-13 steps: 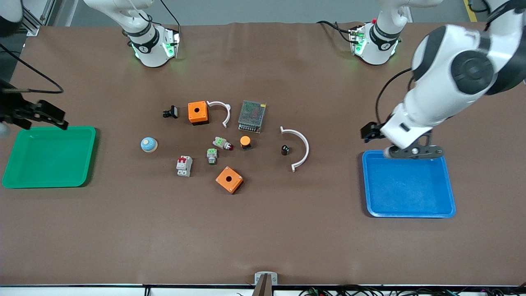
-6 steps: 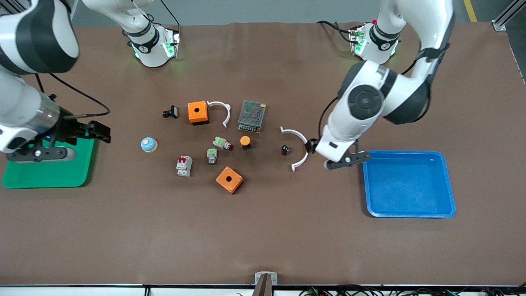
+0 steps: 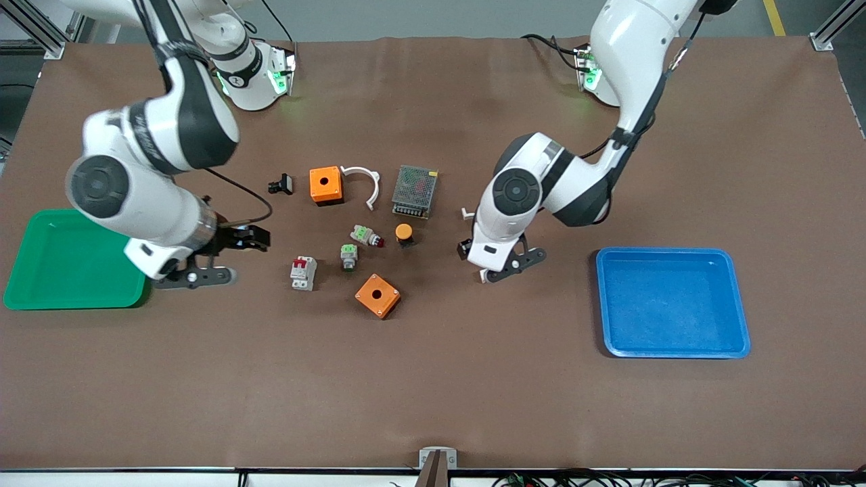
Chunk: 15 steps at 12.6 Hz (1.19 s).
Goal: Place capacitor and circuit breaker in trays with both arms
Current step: 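Lower the left gripper onto the capacitor while the right gripper lowers onto the breaker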
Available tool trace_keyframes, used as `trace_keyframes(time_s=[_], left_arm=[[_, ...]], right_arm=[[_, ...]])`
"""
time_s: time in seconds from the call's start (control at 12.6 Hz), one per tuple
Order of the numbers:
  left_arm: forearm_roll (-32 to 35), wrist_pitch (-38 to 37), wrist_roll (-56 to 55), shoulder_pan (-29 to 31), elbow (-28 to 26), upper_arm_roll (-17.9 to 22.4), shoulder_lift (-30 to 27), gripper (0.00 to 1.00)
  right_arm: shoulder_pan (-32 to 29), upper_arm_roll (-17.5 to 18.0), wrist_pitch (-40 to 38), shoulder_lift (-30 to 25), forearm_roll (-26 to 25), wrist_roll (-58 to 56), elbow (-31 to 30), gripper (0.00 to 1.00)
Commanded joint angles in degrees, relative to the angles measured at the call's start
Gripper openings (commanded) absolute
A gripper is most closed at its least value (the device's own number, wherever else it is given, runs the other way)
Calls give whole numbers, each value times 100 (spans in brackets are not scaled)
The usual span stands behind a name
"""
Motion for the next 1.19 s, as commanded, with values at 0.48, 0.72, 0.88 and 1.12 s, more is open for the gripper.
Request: trace_keyframes(time_s=[0.48, 0.72, 0.88, 1.12], left_arm=[[17, 427, -278, -329, 75, 38, 559, 60], [26, 444, -278, -329, -4, 47, 585, 60], [26, 444, -278, -320, -39, 47, 603, 54], [26, 453, -269, -329, -22, 47, 664, 41]], right_arm=[[342, -48, 1738, 807, 72, 596, -822, 100], [359, -48, 1931, 1018, 72, 596, -814, 100], [359, -48, 2116, 1194, 72, 596, -814, 100], [359, -48, 2213, 1335, 72, 596, -814, 96]])
